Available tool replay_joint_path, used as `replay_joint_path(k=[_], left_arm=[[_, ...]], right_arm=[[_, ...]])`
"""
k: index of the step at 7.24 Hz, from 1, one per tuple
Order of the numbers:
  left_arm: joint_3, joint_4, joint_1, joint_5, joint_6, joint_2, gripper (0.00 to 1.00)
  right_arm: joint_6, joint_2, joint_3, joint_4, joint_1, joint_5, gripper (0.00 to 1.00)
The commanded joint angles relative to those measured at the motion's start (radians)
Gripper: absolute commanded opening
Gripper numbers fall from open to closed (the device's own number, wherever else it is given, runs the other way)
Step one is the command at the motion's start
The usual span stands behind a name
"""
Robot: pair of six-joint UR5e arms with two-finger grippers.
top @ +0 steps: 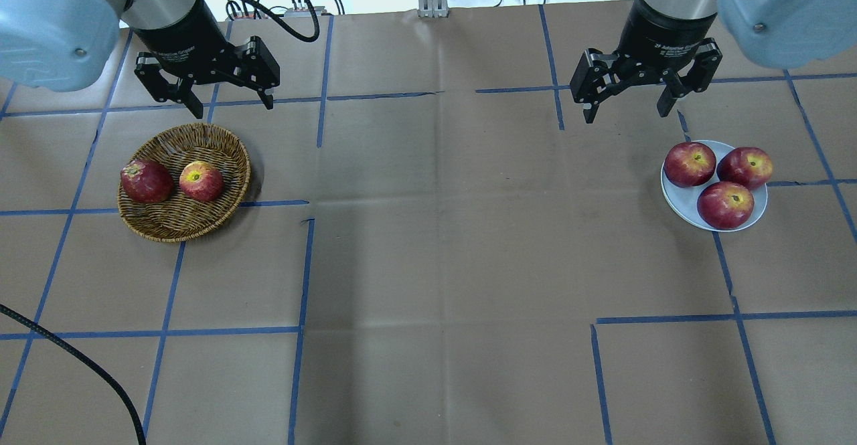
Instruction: Transfer apple from basket to plate
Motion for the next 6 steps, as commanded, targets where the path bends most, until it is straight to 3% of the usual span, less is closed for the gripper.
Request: replay_joint_path(k=[1, 4, 5, 6], left_arm=[[-0.012, 0.004, 0.003, -0.001, 0.036, -0.004, 0.99], [-0.037, 0.019, 0.006, -0.001, 0.031, 0.050, 0.98], [-0.038, 0.022, 0.006, -0.001, -0.018, 0.056, 0.91], [-0.038, 0.024, 0.010, -0.008, -0.043, 0.035, 0.99]], right_arm=[[-0.002, 0.001, 0.000, 0.000, 0.000, 0.000, 1.00], [-0.002, 0.001, 0.000, 0.000, 0.000, 0.000, 1.00], [-0.002, 0.001, 0.000, 0.000, 0.000, 0.000, 1.00], [-0.002, -0.001, 0.000, 0.000, 0.000, 0.000, 1.00]])
